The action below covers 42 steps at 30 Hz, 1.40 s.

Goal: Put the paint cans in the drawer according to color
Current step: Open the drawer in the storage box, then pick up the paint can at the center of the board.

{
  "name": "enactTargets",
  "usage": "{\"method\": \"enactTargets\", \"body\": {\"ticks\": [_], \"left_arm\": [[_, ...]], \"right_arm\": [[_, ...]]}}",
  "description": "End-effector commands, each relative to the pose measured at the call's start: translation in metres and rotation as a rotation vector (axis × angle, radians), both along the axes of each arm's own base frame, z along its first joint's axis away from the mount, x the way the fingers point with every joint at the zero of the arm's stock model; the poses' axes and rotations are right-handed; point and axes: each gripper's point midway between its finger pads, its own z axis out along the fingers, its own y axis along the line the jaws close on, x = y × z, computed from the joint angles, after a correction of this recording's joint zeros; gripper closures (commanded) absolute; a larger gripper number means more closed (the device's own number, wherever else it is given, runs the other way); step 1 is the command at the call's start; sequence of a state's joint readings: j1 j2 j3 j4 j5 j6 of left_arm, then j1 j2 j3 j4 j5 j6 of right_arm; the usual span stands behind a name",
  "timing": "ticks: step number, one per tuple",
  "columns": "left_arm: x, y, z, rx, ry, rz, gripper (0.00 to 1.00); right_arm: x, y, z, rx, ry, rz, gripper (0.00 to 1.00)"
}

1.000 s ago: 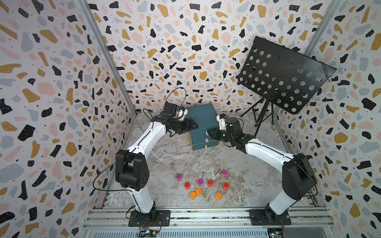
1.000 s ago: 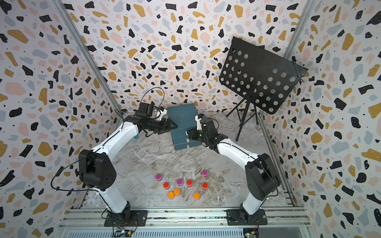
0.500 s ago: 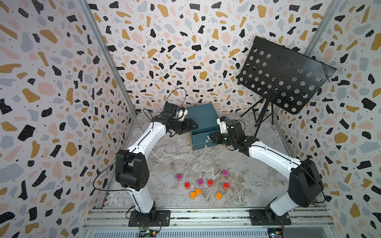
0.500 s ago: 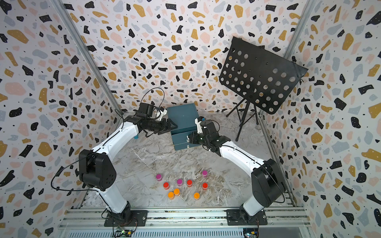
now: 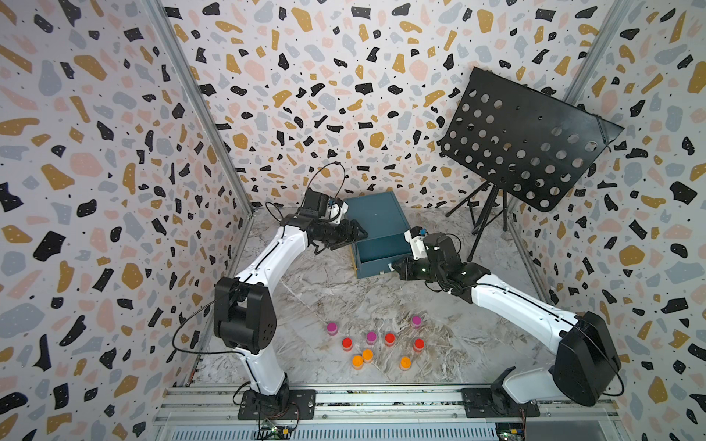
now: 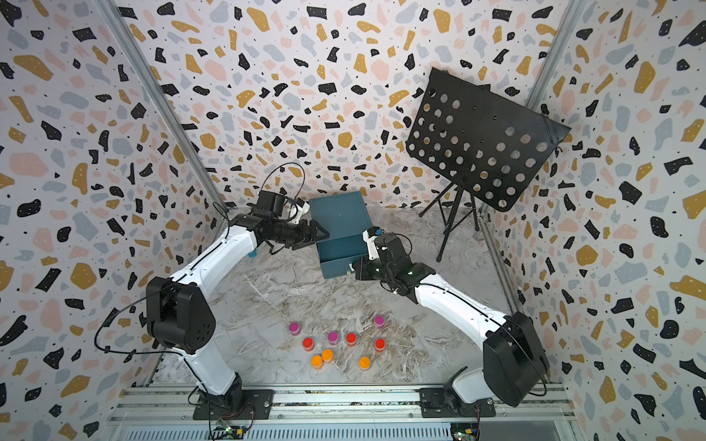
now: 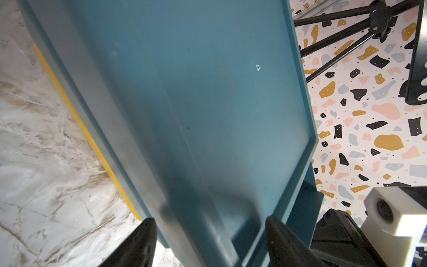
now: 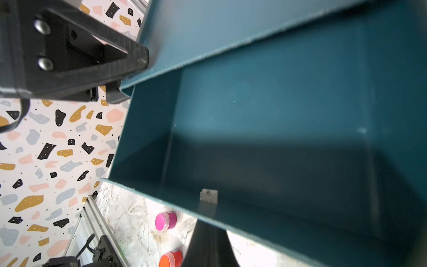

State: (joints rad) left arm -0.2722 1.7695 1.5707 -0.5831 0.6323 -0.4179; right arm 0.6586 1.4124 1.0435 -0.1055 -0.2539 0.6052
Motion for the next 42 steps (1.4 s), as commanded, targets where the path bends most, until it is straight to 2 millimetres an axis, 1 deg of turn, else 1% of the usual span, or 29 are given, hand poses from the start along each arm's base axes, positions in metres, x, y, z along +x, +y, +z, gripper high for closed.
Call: {"method": "enactTargets", "body": {"ticks": [1,2,3,4,5,8,10,11,14,15,17,20,23,25,27,28,32,35,39,42], "left_arm": [[0.000,0.003,0.010,0.005,-0.041,-0.009,0.20],[0.000,0.005,0.011,0.005,-0.044,-0.006,0.19],[0.000,0.006,0.012,0.006,-0.050,-0.003,0.17],[0.000,0.006,0.013,0.008,-0.051,0.000,0.07],[-0.001,0.007,0.015,0.011,-0.057,0.003,0.01],[-0.002,0.009,0.023,0.014,-0.081,0.006,0.00],[-0.004,0.012,0.037,0.022,-0.117,0.009,0.00],[-0.004,0.014,0.047,0.035,-0.148,0.016,0.00],[-0.009,0.028,0.073,0.087,-0.234,0.061,0.00],[-0.014,0.033,0.084,0.102,-0.271,0.071,0.00],[-0.025,0.044,0.098,0.130,-0.325,0.105,0.00],[-0.048,0.065,0.106,0.188,-0.380,0.161,0.00],[-0.074,0.085,0.098,0.258,-0.399,0.198,0.00],[-0.092,0.096,0.081,0.303,-0.382,0.203,0.00],[-0.108,0.104,0.069,0.334,-0.369,0.205,0.00],[-0.114,0.109,0.062,0.351,-0.360,0.215,0.00],[-0.133,0.121,0.044,0.390,-0.341,0.238,0.00],[-0.144,0.127,0.032,0.397,-0.315,0.252,0.00],[-0.154,0.133,0.015,0.397,-0.295,0.287,0.00],[-0.160,0.138,0.002,0.408,-0.263,0.311,0.00]], "right_arm": [[-0.019,-0.011,-0.003,-0.037,0.006,0.017,0.88],[-0.020,-0.012,-0.003,-0.041,0.005,0.016,0.83],[-0.022,-0.014,-0.002,-0.045,0.006,0.014,0.73],[-0.023,-0.016,-0.001,-0.046,0.004,0.013,0.65],[-0.025,-0.017,0.001,-0.043,0.003,0.016,0.58],[-0.032,-0.021,0.008,-0.041,-0.003,0.025,0.44],[-0.037,-0.027,0.010,-0.056,-0.005,0.024,0.40],[-0.040,-0.030,0.010,-0.066,-0.008,0.022,0.39],[-0.049,-0.043,0.010,-0.113,-0.014,0.023,0.36],[-0.053,-0.048,0.010,-0.132,-0.015,0.023,0.35],[-0.059,-0.055,0.010,-0.160,-0.024,0.027,0.34],[-0.067,-0.065,0.007,-0.192,-0.027,0.031,0.32],[-0.072,-0.069,0.004,-0.198,-0.033,0.036,0.30],[-0.075,-0.066,0.005,-0.180,-0.038,0.062,0.30],[-0.077,-0.061,0.006,-0.159,-0.042,0.084,0.31],[-0.077,-0.059,0.007,-0.158,-0.046,0.086,0.33],[-0.079,-0.056,0.016,-0.157,-0.105,0.071,0.34],[-0.079,-0.051,0.017,-0.135,-0.115,0.055,0.34],[-0.083,-0.038,0.005,-0.147,-0.108,0.072,0.34],[-0.089,-0.021,-0.006,-0.184,-0.093,0.108,0.34]]}}
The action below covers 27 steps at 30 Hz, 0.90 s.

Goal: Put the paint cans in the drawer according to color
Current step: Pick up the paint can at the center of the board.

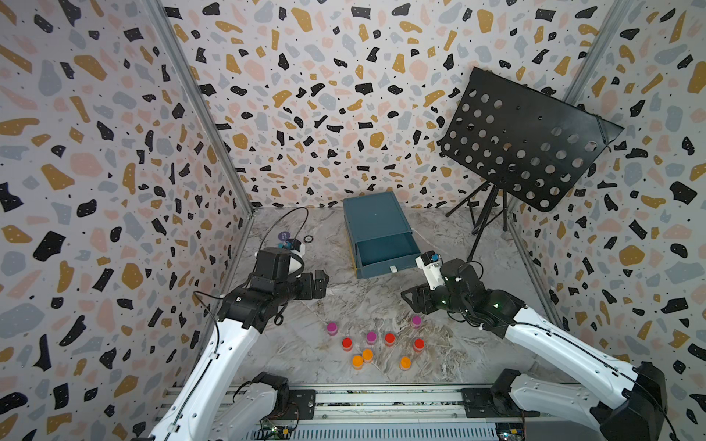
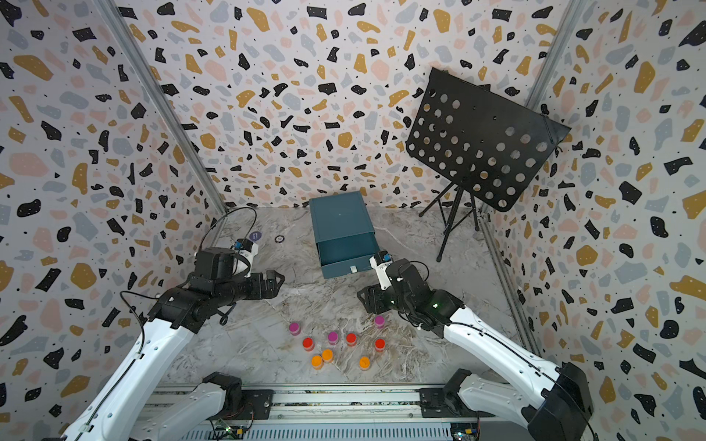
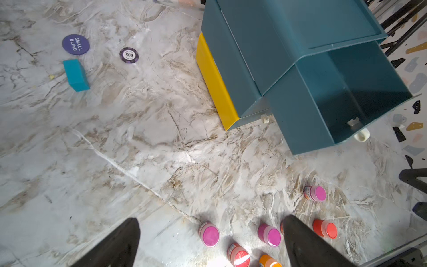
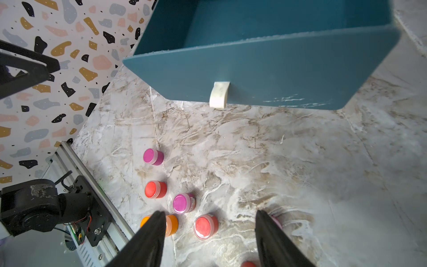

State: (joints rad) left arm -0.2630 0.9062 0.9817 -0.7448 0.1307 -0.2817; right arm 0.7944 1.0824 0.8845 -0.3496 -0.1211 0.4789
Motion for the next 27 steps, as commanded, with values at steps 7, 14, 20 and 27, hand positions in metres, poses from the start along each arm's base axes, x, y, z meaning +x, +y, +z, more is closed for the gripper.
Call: {"method": "enactTargets", "body": {"ticks": [7,14,20,27], "left_arm": [[-0.021,0.019,-0.043,0.036,0.091,0.088,0.00],[-0.019,0.017,-0.045,0.027,0.098,0.091,0.00],[-0.021,0.033,-0.042,0.083,0.080,0.151,0.00],[-0.021,0.035,-0.038,0.078,0.052,0.160,0.00]], "right_arm": [[-0.012,0.043,-0.032,-0.146,0.033,0.093,0.35],[-0.026,0.080,-0.057,-0.153,0.092,0.155,0.35],[-0.054,0.116,-0.076,-0.157,0.124,0.249,0.36],[-0.071,0.146,-0.094,-0.179,0.140,0.293,0.36]]}}
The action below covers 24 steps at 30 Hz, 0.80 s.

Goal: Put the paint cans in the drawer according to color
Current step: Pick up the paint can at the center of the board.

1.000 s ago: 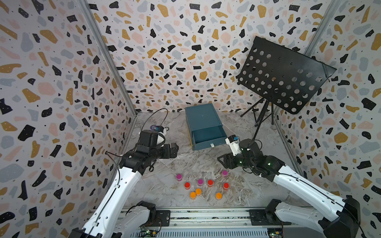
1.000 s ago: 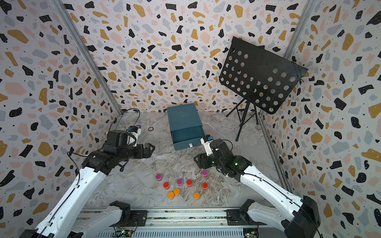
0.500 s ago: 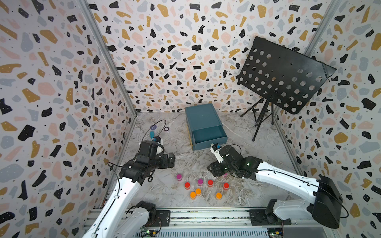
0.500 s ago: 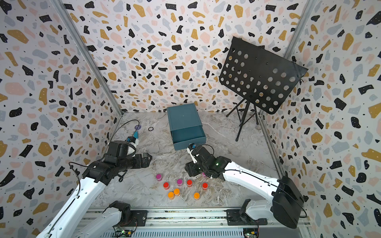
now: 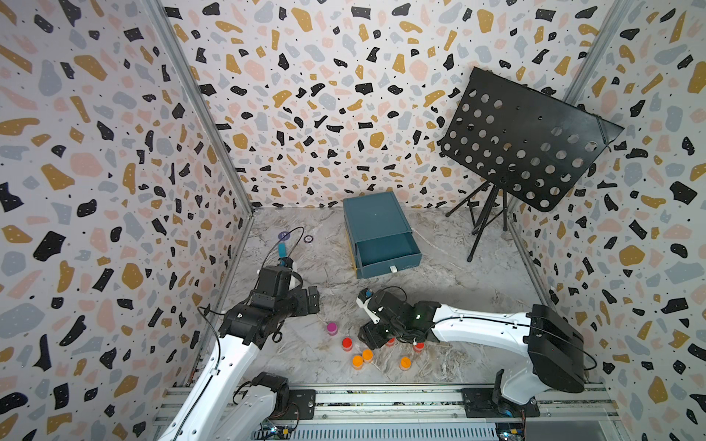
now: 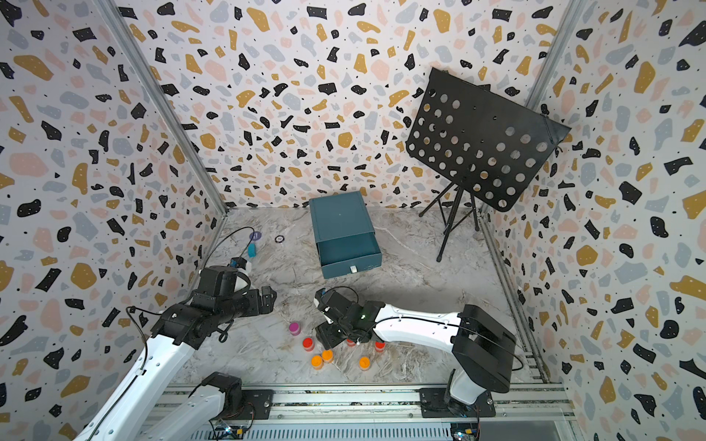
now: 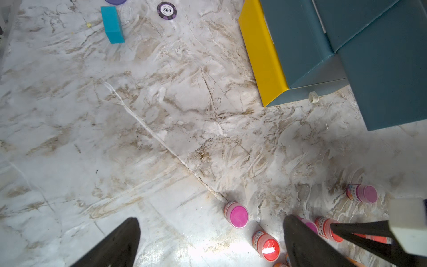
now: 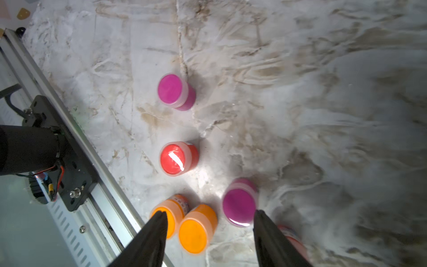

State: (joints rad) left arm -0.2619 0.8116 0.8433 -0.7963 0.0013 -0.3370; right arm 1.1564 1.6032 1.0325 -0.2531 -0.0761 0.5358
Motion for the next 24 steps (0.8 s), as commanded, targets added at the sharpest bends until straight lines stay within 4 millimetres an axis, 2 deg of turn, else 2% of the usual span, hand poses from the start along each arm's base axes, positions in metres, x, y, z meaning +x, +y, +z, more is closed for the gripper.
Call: {"method": "enactTargets", "body": {"ticks": [1,5,15,24], "left_arm": [[0.003,0.005,0.007,0.001,-0.032,0.028,0.00],[0.003,0.005,0.007,-0.002,-0.035,0.028,0.00],[0.002,0.007,0.009,0.002,-0.049,0.035,0.00],[0.002,0.006,0.010,-0.003,-0.050,0.033,0.00]], "right_arm": [[-0.002,0.025,0.015,0.051,-0.014,0.011,0.36],[-0.009,0.037,0.013,0.033,-0.009,0.039,0.36],[-0.011,0.054,-0.003,-0.036,0.011,0.090,0.36],[-0.013,0.059,-0.025,-0.099,0.039,0.096,0.36]]}}
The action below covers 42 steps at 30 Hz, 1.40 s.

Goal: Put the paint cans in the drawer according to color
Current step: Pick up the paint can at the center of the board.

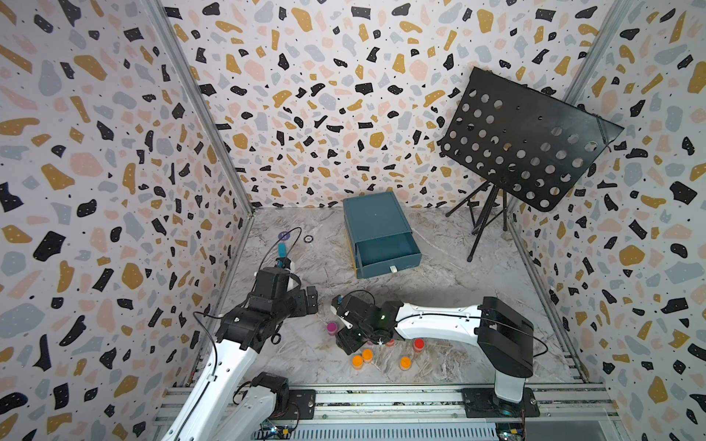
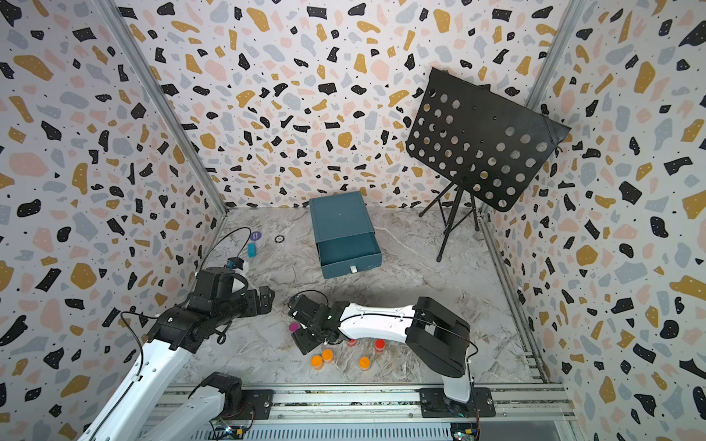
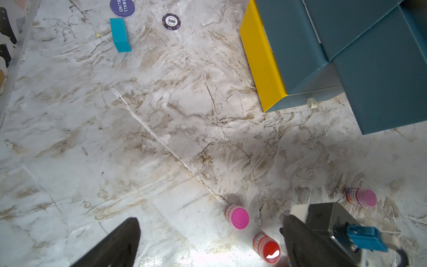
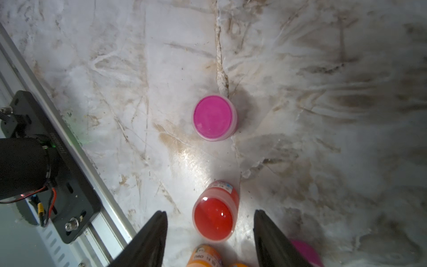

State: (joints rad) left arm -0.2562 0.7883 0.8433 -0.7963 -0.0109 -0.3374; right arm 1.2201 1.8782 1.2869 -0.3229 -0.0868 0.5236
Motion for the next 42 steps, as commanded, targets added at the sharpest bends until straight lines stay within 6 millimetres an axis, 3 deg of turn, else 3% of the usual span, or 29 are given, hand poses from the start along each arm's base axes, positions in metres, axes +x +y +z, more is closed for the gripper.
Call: {"method": "enactTargets", "body": {"ticks": [1,15,25,34,42], "left_arm": [[0.003,0.002,0.005,-0.006,-0.026,0.019,0.00],[0.003,0.001,0.004,-0.016,-0.023,0.014,0.00],[0.003,0.000,0.003,-0.018,-0.021,0.012,0.00],[0.003,0.000,0.003,-0.019,-0.018,0.011,0.00],[0.003,0.001,0.003,-0.018,-0.020,0.014,0.00]], "right_arm": [[-0.004,0.001,0.002,-0.022,0.006,0.015,0.36],[-0.004,0.006,-0.018,-0.059,0.021,0.012,0.39],[-0.004,0.004,-0.023,-0.079,0.013,0.013,0.49],[0.004,0.000,-0.001,-0.069,-0.048,-0.006,0.67],[0.014,-0.005,0.045,-0.008,-0.148,-0.014,0.74]]}}
